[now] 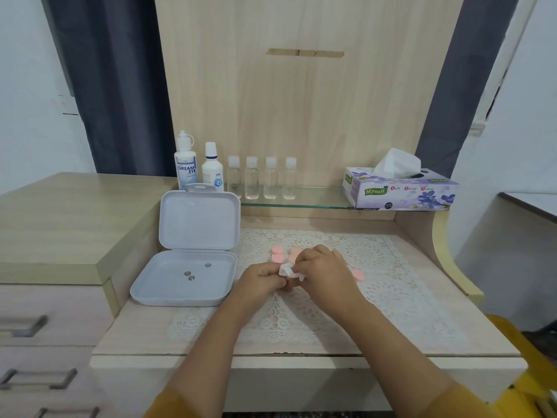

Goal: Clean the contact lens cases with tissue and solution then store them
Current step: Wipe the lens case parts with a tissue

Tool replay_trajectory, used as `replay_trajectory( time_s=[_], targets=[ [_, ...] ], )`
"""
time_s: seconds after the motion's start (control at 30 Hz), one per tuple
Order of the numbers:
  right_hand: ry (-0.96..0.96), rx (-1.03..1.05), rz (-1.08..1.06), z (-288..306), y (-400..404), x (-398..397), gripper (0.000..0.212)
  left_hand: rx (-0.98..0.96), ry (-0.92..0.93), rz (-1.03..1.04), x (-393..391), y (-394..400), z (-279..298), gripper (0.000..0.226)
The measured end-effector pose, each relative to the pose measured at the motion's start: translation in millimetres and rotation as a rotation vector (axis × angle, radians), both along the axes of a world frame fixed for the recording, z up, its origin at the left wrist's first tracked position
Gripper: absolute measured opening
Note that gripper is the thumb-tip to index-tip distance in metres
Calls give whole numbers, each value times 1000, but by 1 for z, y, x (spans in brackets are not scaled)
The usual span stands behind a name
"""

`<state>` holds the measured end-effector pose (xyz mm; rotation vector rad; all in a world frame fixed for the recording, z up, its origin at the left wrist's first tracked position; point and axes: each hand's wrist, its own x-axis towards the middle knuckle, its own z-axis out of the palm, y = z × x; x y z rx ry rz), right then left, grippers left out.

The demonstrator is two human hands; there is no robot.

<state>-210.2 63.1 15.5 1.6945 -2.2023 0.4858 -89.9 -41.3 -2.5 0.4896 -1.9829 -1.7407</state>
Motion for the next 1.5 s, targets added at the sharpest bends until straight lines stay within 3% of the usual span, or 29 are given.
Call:
replay_trajectory(
  time_s=[0.27, 0.43, 0.57, 0.7, 1.0, 1.17, 1.3, 1.43, 1.5],
  targets=[
    [-293, -221, 23, -21, 0, 9, 20, -49, 48, 150, -3, -1, -5, 17],
    [-390, -303, 27, -22, 14, 21, 48, -9, 48, 238, -5, 0, -3, 18],
    [-425, -385, -19, -26, 17, 13, 32, -3, 28, 281, -7, 0, -5, 15],
    [-360, -429, -55, -30, 14, 13, 19, -75, 20, 284, -6, -2, -6, 20],
    [-50, -277, -169, -32, 13, 22, 32, -28, -25, 225, -8, -4, -9, 14],
    [-2, -321, -144, -29, 14, 19, 37, -149, -95, 206, -5, -2, -9, 22],
    [-105, -312, -95, -35, 10, 13, 27, -215, -120, 188, -5, -3, -10, 26],
    [-668, -352, 17, -30, 13, 11, 7, -166, -83, 211, -7, -2, -10, 31],
    [-728, -458, -6, -26, 18, 13, 10, -174, -74, 213, -8, -2, -9, 30]
  ],
)
